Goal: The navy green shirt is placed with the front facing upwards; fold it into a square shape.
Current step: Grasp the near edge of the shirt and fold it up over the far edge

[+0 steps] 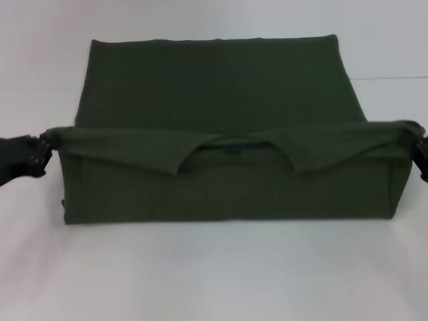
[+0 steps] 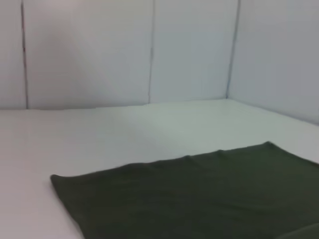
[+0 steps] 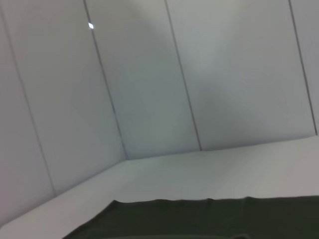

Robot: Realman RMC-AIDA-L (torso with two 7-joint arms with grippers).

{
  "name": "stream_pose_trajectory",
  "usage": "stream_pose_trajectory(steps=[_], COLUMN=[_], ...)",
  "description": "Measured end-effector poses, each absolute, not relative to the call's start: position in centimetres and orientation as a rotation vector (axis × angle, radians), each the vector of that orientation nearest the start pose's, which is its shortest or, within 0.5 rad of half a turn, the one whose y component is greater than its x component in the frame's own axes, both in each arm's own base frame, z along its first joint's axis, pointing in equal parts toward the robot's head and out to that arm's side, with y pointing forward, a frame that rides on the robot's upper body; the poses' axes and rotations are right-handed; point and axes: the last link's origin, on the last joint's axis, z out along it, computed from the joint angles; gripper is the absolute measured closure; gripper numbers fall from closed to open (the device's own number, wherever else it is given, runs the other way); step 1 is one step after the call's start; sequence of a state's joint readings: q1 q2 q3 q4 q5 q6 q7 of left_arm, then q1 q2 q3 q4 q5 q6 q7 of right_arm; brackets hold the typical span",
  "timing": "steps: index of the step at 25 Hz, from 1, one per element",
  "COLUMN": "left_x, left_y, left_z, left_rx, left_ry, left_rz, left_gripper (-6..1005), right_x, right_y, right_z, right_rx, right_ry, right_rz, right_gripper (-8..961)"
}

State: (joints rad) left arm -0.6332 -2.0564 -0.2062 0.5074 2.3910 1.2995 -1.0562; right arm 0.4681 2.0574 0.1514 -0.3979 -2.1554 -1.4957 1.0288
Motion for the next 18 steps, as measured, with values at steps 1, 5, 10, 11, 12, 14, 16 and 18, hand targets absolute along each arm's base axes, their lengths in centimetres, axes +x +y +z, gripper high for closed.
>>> stream_pose_trajectory(steps=[1, 5, 10, 11, 12, 14, 16, 18], left_x=[-33.9, -32.6, -32.0, -31.8, -31.6, -31.3, -30.8, -30.4], left_y=[36.3, 39.2, 40.8, 41.2, 41.5, 42.1, 42.9, 43.5], left_z=[4.1, 3.4, 3.2, 3.1, 3.0, 2.8, 2.4, 2.0], left_rx=[-2.111, -2.064, -2.006, -1.999, -1.995, -1.987, -1.981, -1.983], left_ry=[-0.714, -0.713, -0.729, -0.727, -0.724, -0.715, -0.702, -0.691], left_rz=[-0.571, -0.525, -0.511, -0.506, -0.500, -0.476, -0.441, -0.422], left_gripper=[973, 973, 972, 972, 972, 972, 972, 972], right_x=[34.7, 34.3, 33.7, 33.7, 33.6, 33.3, 33.0, 32.7], right_y=[31.1, 33.4, 36.0, 36.5, 36.9, 37.8, 38.6, 39.4], right_z=[3.8, 3.8, 3.6, 3.6, 3.6, 3.4, 3.1, 2.7], right_rx=[-2.007, -1.990, -1.970, -1.960, -1.952, -1.941, -1.943, -1.950], right_ry=[0.778, 0.814, 0.869, 0.881, 0.888, 0.904, 0.915, 0.919], right_rz=[0.888, 0.845, 0.786, 0.770, 0.756, 0.735, 0.716, 0.685], right_gripper=[907, 907, 908, 908, 908, 908, 908, 908])
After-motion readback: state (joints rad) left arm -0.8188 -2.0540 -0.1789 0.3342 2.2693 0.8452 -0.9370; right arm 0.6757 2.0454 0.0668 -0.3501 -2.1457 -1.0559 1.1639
